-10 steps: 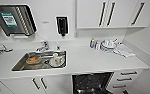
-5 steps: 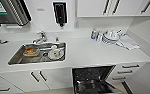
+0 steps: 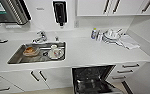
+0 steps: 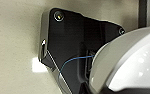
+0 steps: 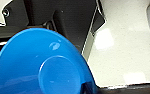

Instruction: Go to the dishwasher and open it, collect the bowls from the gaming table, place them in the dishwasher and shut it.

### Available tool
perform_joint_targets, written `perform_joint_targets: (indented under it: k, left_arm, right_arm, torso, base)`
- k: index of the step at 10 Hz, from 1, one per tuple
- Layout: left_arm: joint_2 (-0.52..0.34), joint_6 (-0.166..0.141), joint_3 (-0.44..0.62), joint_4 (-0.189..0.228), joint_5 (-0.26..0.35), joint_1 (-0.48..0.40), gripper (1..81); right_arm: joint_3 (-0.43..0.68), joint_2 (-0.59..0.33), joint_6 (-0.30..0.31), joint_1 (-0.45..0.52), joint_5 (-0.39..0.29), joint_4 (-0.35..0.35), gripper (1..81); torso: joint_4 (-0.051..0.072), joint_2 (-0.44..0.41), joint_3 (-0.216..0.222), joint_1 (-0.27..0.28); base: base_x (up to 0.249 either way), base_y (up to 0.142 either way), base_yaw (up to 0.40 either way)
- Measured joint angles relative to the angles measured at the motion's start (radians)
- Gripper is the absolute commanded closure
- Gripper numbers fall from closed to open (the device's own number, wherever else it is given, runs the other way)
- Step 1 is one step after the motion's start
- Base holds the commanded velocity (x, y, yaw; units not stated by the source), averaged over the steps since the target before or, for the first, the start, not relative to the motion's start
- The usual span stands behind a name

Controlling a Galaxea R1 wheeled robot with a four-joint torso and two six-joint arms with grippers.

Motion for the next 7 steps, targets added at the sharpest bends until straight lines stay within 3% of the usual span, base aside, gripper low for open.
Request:
perform_joint_targets:
  k: [3,7]
  left_arm:
    - [-0.076,-0.017,0.135,0.0,0.061,-0.098,81.1]
    - [-0.143,-0.022,0.272,0.0,0.186,-0.256,81.1]
  right_arm:
    - [0.008,0.0,0.0,0.003,0.002,0.0,81.1]
    - [0.015,-0.003,0.0,0.022,0.005,0.0,81.1]
  torso:
    - [0.0,0.0,-0.018,0.0]
    - [0.0,0.001,-0.139,0.001]
  base:
    - [0.0,0.0,0.0]
    - [0.0,0.0,0.0]
